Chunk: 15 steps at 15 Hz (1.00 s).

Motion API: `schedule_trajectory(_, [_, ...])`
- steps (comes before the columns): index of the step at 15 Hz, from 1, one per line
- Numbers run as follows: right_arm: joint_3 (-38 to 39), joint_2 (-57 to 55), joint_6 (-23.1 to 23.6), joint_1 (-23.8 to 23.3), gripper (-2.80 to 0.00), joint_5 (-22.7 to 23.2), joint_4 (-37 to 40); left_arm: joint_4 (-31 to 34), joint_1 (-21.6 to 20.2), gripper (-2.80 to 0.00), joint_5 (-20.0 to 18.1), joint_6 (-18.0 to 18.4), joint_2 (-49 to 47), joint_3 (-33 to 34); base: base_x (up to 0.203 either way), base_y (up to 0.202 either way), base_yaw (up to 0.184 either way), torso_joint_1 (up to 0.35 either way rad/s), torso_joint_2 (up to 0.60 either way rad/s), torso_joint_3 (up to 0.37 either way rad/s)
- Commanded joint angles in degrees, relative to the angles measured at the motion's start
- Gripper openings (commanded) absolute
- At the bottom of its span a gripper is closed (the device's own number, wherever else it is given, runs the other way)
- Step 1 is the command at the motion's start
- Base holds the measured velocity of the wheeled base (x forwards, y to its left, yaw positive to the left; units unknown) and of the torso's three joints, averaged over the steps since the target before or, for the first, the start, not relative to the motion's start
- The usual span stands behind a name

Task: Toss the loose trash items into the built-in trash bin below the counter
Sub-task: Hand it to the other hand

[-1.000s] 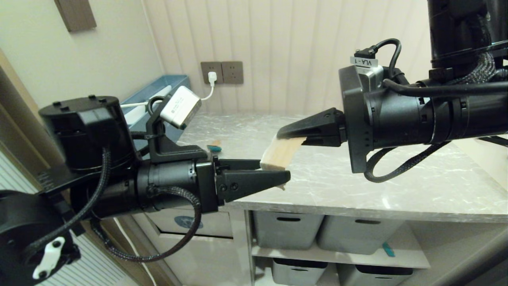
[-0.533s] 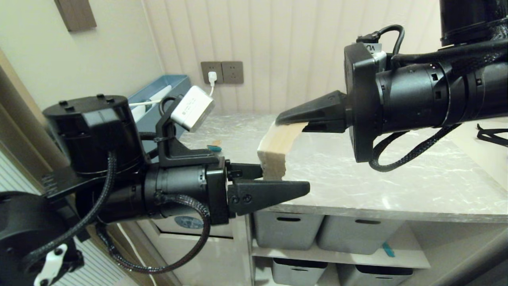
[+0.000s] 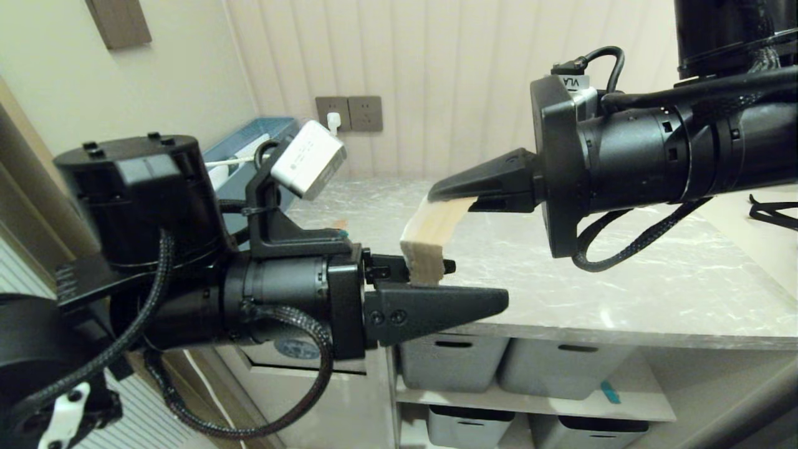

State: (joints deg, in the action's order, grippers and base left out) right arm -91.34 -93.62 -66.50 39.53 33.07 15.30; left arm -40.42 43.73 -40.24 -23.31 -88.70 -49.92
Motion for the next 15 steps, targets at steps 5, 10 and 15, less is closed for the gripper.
schedule_trajectory(5, [0.3, 0.2, -0.4, 0.0, -2.8, 0.1, 0.1, 0.0, 0.6, -2.8, -0.1, -0.2, 0.3, -0.4, 0.0, 0.0, 0.0, 0.0, 0.0, 0.0])
schedule_trajectory(10, [0.7, 0.9, -1.6, 0.0, -2.8, 0.1, 0.2, 0.0, 0.5, -2.8, 0.1, -0.2, 0.6, 0.3, 0.0, 0.0, 0.0, 0.0, 0.0, 0.0])
schedule_trajectory(15, [0.7, 1.3, -1.6, -0.1, -2.8, 0.2, 0.8, 0.0, 0.1, -2.8, 0.3, -0.2, 0.3, 0.5, 0.0, 0.0, 0.0, 0.0, 0.0, 0.0])
